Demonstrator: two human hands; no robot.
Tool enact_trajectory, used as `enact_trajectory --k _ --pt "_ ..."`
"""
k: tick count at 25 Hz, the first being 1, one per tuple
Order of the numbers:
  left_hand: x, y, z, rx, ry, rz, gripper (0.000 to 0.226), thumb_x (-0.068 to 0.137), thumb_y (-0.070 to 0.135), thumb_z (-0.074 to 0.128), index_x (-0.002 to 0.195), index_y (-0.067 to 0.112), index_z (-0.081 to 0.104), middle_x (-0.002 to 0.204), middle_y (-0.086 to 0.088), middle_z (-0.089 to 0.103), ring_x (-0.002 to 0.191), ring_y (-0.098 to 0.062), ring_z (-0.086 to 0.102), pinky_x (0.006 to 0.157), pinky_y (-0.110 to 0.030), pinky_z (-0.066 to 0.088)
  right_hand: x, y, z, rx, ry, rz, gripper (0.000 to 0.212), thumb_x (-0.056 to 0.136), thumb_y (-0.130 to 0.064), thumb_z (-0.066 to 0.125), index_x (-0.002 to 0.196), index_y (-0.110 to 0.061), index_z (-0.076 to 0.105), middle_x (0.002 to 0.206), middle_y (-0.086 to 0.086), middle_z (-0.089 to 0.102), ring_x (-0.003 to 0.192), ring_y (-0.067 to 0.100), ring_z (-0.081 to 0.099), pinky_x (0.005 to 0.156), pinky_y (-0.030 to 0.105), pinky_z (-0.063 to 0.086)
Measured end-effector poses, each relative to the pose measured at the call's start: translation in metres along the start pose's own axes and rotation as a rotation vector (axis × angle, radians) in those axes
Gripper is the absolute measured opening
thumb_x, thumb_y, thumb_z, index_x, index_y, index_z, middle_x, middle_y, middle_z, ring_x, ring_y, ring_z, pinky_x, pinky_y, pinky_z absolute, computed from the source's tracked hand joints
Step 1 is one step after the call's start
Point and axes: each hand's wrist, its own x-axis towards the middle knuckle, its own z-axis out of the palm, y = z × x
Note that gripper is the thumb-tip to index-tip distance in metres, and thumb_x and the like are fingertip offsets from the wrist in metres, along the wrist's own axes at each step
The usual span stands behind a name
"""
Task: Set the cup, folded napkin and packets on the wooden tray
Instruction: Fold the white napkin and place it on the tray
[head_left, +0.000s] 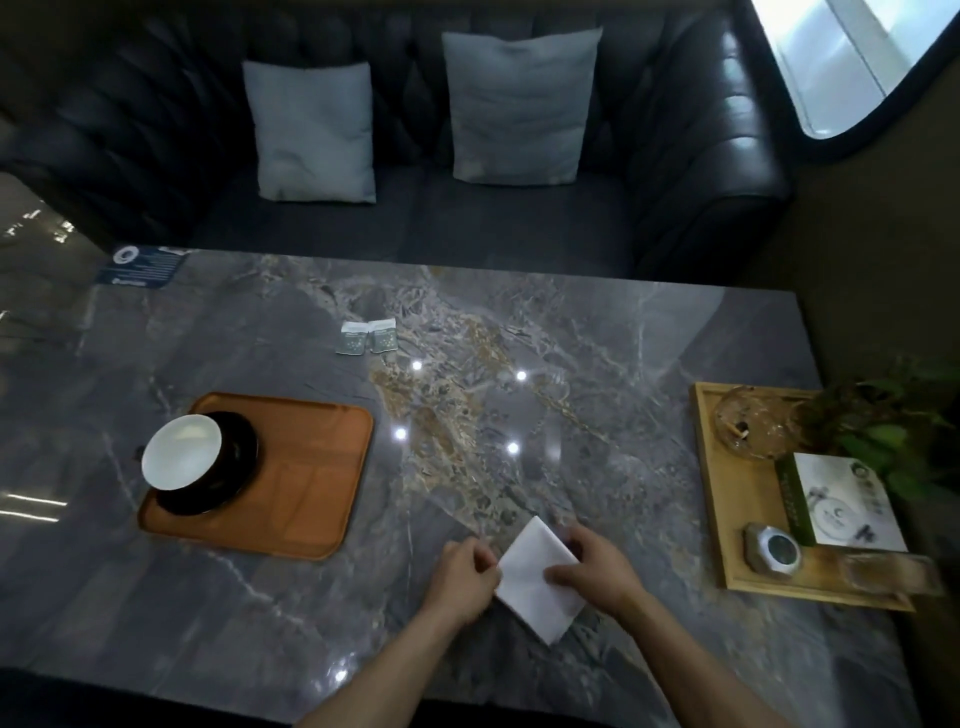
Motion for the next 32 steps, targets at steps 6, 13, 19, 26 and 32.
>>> enact_trajectory --k 6,13,19,26,32 --pt "-0.031 0.005 -0.02 -0.358 -0.218 0.077 0.029 0.083 0.015 0.074 0.107 0.014 0.057 0.104 -0.003 0.065 0.09 -0.01 0.061 0.074 -0.014 0.051 -0.049 -0.001 -0.01 0.502 -0.073 -0.065 0.03 0.075 -0.014 0.079 0.101 -0.012 0.065 0.1 0.011 0.072 0.086 0.02 0.067 0.08 0.04 0.054" --pt "-0.091 0.046 -0.05 -0.8 -0.274 0.174 0.029 0.092 0.022 0.06 0.12 0.013 0.061 0.116 -0.014 0.069 0.101 -0.027 0.066 0.092 -0.047 0.051 -0.1 -0.033 -0.011 0.918 -0.03 -0.288 0.044 0.078 -0.024 0.076 0.119 -0.019 0.063 0.113 0.011 0.072 0.102 0.028 0.069 0.081 0.042 0.057" --pt "-0.132 0.063 -0.071 -0.538 0.086 0.378 0.04 0.084 0.065 0.048 0.107 0.034 0.058 0.102 0.006 0.07 0.091 -0.009 0.067 0.084 -0.038 0.055 -0.128 -0.086 0.005 0.769 0.373 -0.362 0.03 0.084 -0.057 0.058 0.094 -0.029 0.065 0.091 -0.005 0.073 0.078 0.005 0.068 0.061 0.023 0.055" --pt "-0.138 0.042 -0.092 -0.522 0.481 0.497 0.043 0.086 0.069 0.036 0.087 0.029 0.05 0.082 0.012 0.063 0.065 -0.002 0.058 0.057 -0.03 0.047 -0.135 -0.125 0.036 0.603 0.543 -0.451 0.019 0.089 -0.054 0.045 0.092 -0.042 0.059 0.085 -0.016 0.065 0.075 -0.001 0.058 0.062 0.018 0.044" --pt "-0.128 0.004 -0.143 -0.475 0.644 0.627 0.037 0.09 0.066 0.034 0.08 0.032 0.046 0.078 0.006 0.058 0.062 -0.003 0.052 0.054 -0.028 0.042 -0.127 -0.176 0.079 0.47 0.706 -0.479 0.014 0.089 -0.047 0.044 0.086 -0.04 0.057 0.085 -0.024 0.063 0.072 -0.004 0.057 0.057 0.014 0.039"
